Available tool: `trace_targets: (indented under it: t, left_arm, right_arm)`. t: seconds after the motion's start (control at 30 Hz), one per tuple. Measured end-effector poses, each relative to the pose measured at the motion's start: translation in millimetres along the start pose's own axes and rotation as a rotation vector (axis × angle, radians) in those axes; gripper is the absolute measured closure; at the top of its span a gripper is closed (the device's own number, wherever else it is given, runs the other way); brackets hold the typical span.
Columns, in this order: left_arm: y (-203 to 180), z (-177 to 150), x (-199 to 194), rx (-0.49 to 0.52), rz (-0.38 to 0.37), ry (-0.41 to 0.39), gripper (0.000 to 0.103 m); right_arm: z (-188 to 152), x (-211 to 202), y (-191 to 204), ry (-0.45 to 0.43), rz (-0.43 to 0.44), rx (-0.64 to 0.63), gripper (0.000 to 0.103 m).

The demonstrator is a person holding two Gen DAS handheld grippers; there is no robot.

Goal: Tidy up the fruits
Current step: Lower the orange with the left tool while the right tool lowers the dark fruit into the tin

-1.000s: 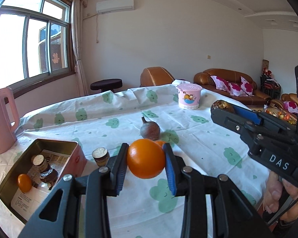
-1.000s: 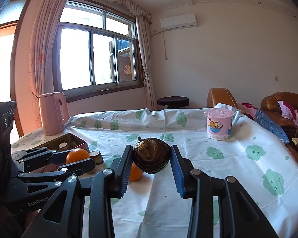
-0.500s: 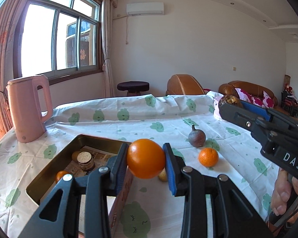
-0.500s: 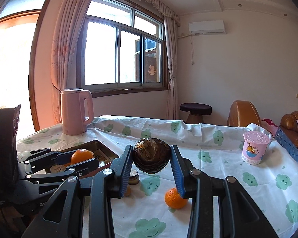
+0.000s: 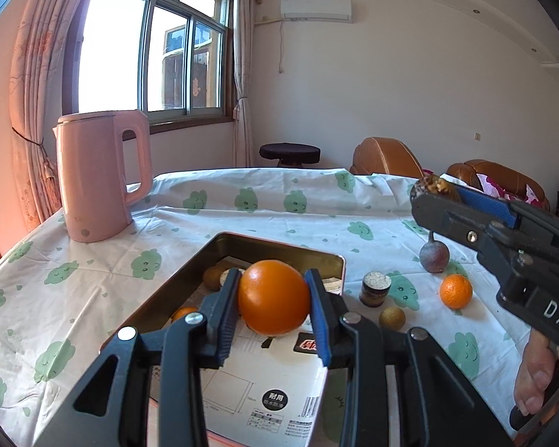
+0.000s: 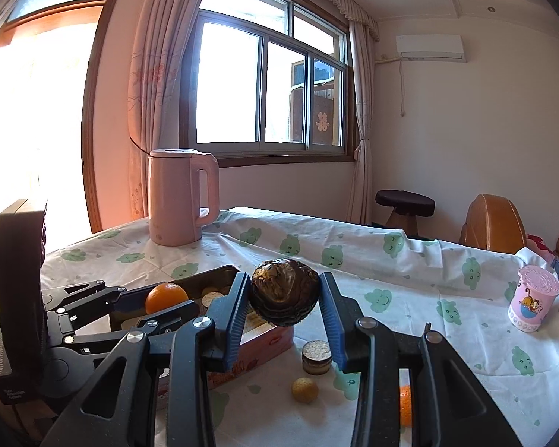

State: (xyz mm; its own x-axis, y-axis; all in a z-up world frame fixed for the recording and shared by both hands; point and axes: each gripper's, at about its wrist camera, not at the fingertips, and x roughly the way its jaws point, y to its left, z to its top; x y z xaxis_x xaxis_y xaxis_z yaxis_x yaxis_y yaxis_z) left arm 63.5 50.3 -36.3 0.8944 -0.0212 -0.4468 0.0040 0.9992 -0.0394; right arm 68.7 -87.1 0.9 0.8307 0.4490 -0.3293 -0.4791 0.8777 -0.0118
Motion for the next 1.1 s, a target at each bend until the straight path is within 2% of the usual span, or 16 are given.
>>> trace_targets:
  t: [0.6, 0.93, 1.1]
  left_arm:
    - [41, -8, 8, -0.061, 0.06, 0.042, 0.067]
    - [47, -9, 10, -0.074, 0.057, 0.059, 0.067]
    - [52, -9, 15, -0.094, 0.032, 0.089, 0.067]
  right_arm:
    - [-19, 53, 42, 0.116, 0.093, -0.048, 0.063]
    - [-29, 66, 54, 0.154, 0.111, -0.062, 0.063]
    - [-31, 73, 54, 0.179, 0.119, -0.058, 0.063]
